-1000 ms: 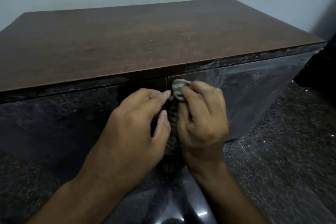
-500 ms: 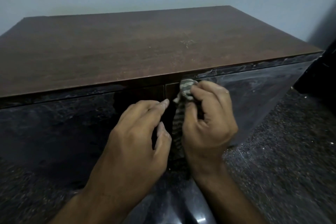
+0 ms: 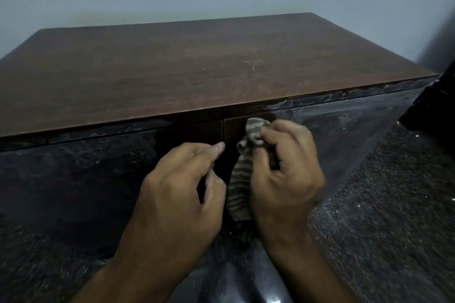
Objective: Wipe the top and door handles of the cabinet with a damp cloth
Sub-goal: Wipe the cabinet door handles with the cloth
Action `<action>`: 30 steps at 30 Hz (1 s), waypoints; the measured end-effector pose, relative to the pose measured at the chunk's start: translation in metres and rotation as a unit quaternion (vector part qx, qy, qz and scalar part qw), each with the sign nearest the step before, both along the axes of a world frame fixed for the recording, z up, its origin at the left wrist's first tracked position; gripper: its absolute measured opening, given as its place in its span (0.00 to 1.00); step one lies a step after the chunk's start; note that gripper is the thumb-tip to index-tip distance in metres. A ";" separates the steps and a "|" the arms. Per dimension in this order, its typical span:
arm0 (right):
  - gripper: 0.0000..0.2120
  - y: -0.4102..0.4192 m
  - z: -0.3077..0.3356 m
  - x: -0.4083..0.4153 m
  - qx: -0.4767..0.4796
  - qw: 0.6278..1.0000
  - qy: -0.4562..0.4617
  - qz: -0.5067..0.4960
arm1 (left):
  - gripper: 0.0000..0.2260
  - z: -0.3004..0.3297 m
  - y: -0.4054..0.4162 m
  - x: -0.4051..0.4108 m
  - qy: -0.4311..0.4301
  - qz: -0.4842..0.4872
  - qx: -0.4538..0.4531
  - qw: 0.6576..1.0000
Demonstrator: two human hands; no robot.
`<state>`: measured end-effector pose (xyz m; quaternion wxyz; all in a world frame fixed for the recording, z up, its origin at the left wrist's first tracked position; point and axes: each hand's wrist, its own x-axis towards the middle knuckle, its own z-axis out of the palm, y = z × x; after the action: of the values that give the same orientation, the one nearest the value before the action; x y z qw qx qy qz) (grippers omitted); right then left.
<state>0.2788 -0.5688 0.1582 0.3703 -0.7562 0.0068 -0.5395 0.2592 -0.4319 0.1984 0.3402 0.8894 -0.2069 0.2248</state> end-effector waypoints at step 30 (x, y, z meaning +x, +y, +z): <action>0.07 0.019 -0.045 -0.029 0.148 0.988 -0.013 0.044 | 0.19 -0.012 -0.001 -0.009 0.102 -0.031 -0.001 0.994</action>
<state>0.2495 -0.5495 0.1128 0.5021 -0.6854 0.0484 -0.5252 0.2501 -0.4333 0.1862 0.3668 0.9005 -0.1989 0.1227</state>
